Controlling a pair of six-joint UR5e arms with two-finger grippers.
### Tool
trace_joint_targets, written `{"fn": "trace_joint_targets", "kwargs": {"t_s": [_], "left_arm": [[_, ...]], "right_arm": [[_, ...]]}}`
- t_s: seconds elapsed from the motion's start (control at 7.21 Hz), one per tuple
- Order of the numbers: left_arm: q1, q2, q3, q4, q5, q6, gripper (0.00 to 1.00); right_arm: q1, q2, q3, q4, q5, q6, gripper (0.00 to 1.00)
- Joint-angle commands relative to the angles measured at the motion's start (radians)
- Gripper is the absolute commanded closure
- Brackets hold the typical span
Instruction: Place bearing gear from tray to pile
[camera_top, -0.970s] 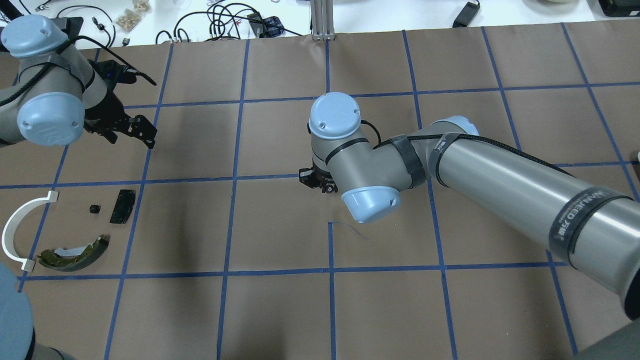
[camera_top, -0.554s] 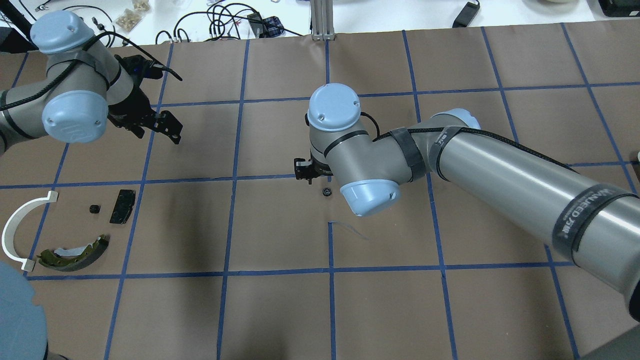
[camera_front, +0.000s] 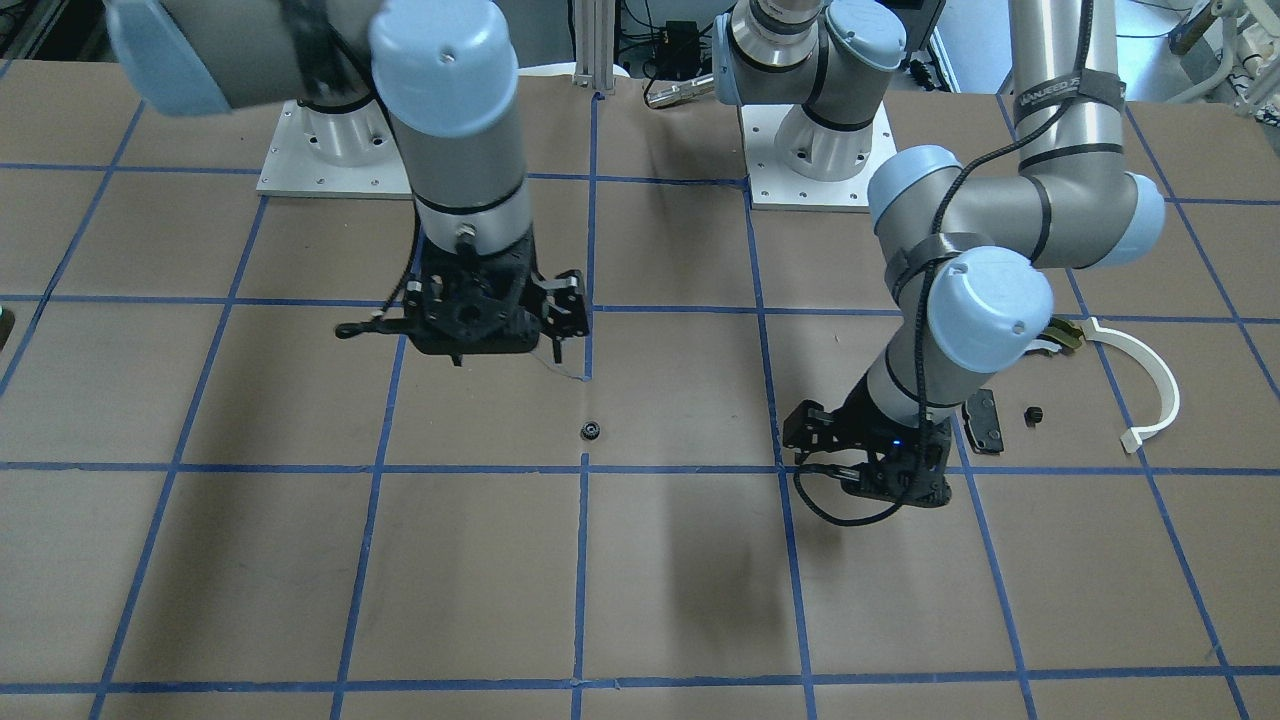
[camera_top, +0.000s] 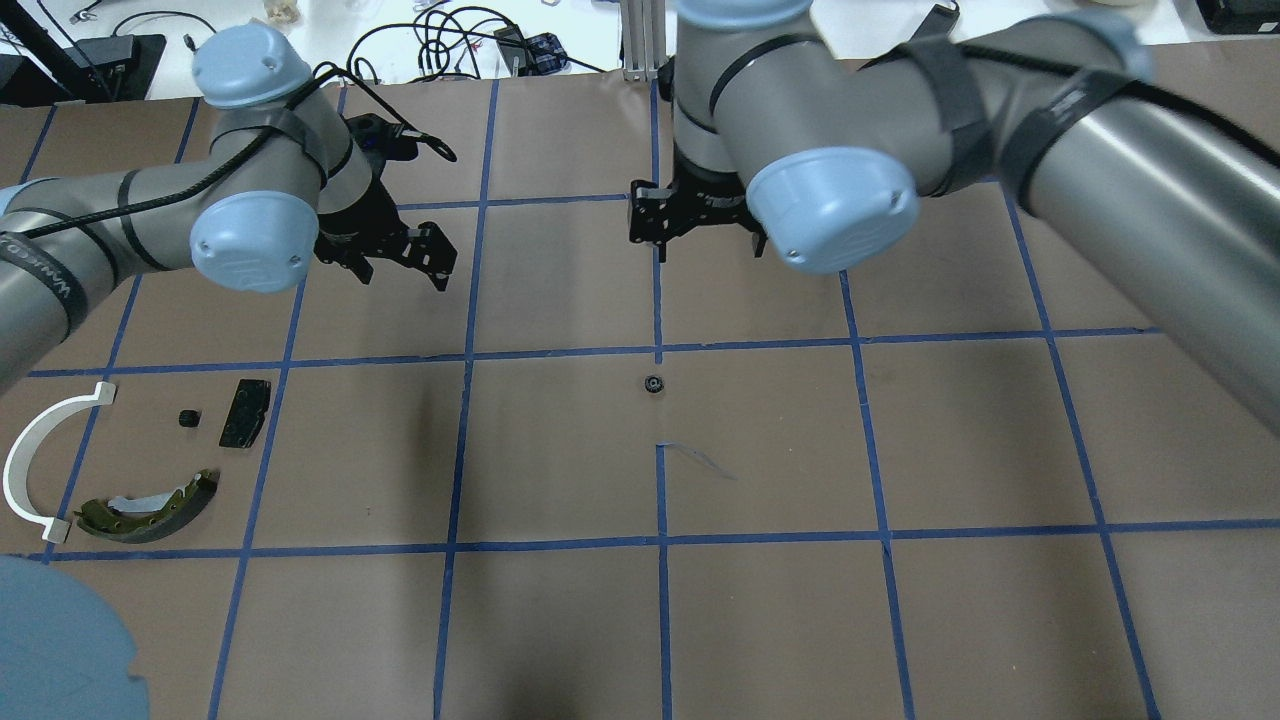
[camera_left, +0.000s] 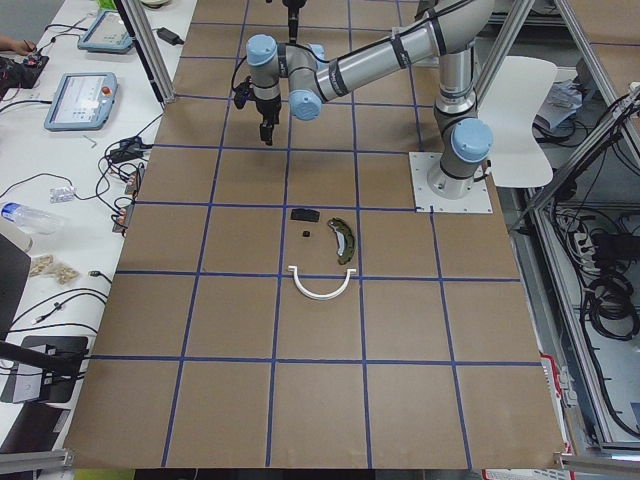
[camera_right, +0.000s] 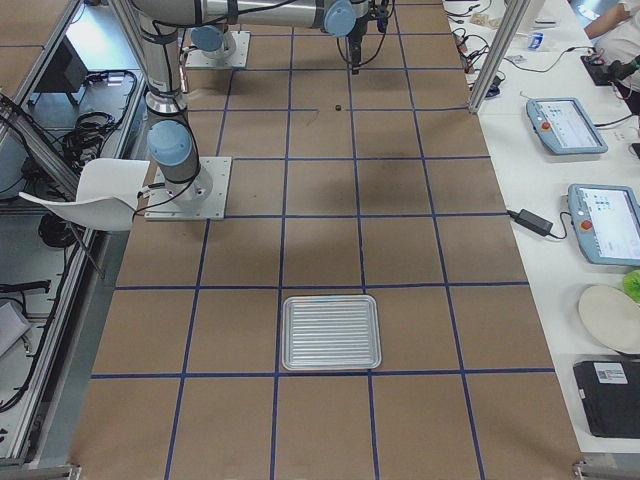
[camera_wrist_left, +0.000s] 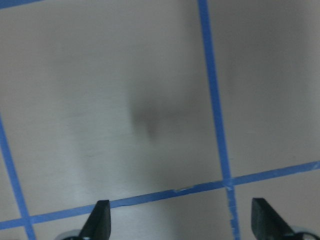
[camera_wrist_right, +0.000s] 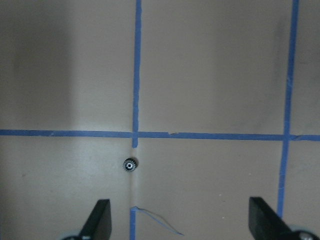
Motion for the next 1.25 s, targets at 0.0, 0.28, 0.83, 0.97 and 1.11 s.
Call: {"fn": "trace_joint_targets", "kwargs": {"t_s": [0.0,0.28,0.83,0.97,1.11], "left_arm": [[-0.12,-0.017,0.0,0.009,0.0,-0.129,0.0],[-0.233,-0.034,-0.011,0.038,-0.009,-0.281,0.0],[-0.387,-0.128,-0.011,0.137,-0.012,-0.4,0.0],[-0.399,-0.149,-0.011,0.157,-0.012,-0.396,0.0],[-0.407,-0.171,-0.012,0.179,-0.013,-0.394,0.0]], "right_arm": [[-0.157,-0.151,-0.012,0.202,-0.005,-0.139,0.07],[-0.233,-0.193,-0.008,0.232,0.011,-0.185,0.03],[-0.233,-0.184,-0.002,0.22,0.015,-0.175,0.0],[-0.233,-0.184,-0.002,0.221,0.006,-0.177,0.0],[-0.233,-0.184,-0.002,0.22,0.011,-0.177,0.0]]}}
